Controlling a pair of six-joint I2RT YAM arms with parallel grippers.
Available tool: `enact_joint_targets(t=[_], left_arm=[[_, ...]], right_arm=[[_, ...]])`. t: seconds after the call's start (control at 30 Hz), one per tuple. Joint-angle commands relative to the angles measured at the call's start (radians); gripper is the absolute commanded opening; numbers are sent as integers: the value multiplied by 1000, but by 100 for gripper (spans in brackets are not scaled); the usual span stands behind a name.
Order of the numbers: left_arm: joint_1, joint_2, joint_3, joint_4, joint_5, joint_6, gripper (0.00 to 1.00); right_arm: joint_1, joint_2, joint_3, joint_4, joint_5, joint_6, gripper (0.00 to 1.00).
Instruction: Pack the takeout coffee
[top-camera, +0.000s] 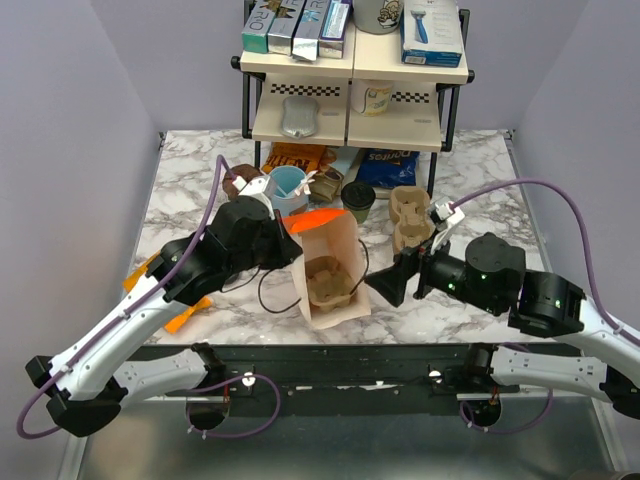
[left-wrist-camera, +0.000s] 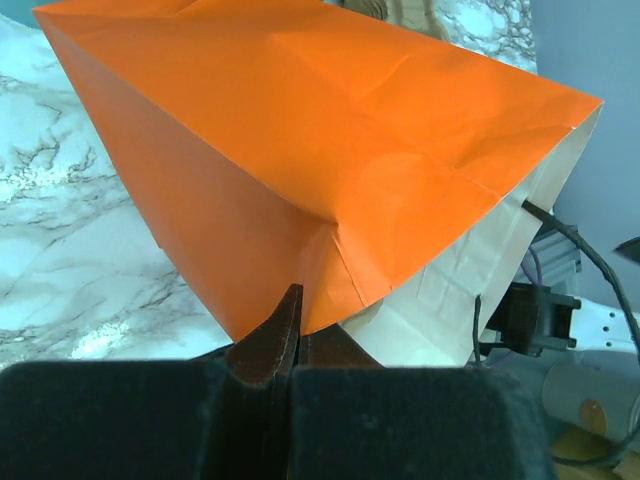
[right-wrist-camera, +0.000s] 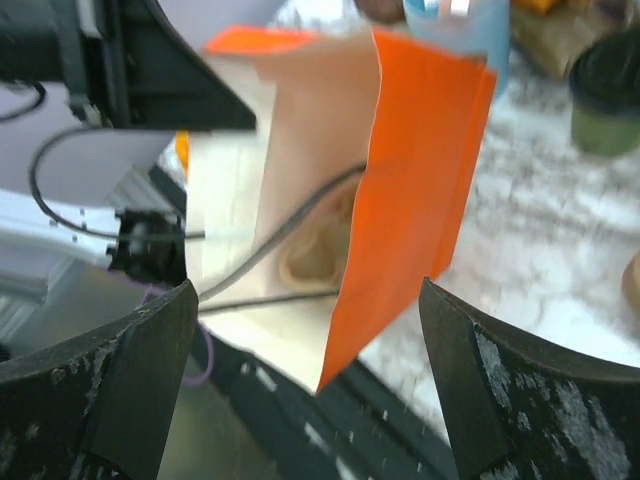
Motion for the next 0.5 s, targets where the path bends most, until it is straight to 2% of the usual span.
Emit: enact_joint_targets(t=[0.0, 0.07, 0.13, 0.3, 0.47], left_arm=[[5, -21, -55, 31, -43, -63, 0], [5, -26, -67, 33, -70, -91, 0], [5, -43, -81, 46, -104, -115, 0], [5, -72, -121, 100, -71, -123, 0], [3, -70, -119, 96, -28, -95, 0]], right_arm=[[3, 15, -11, -158, -145, 109, 100], [5, 43, -36, -121, -187, 93, 100], [34, 91, -50, -112, -146, 93, 100], [63, 169, -94, -74, 142, 158, 99], [63, 261, -68, -130, 310, 206, 92]])
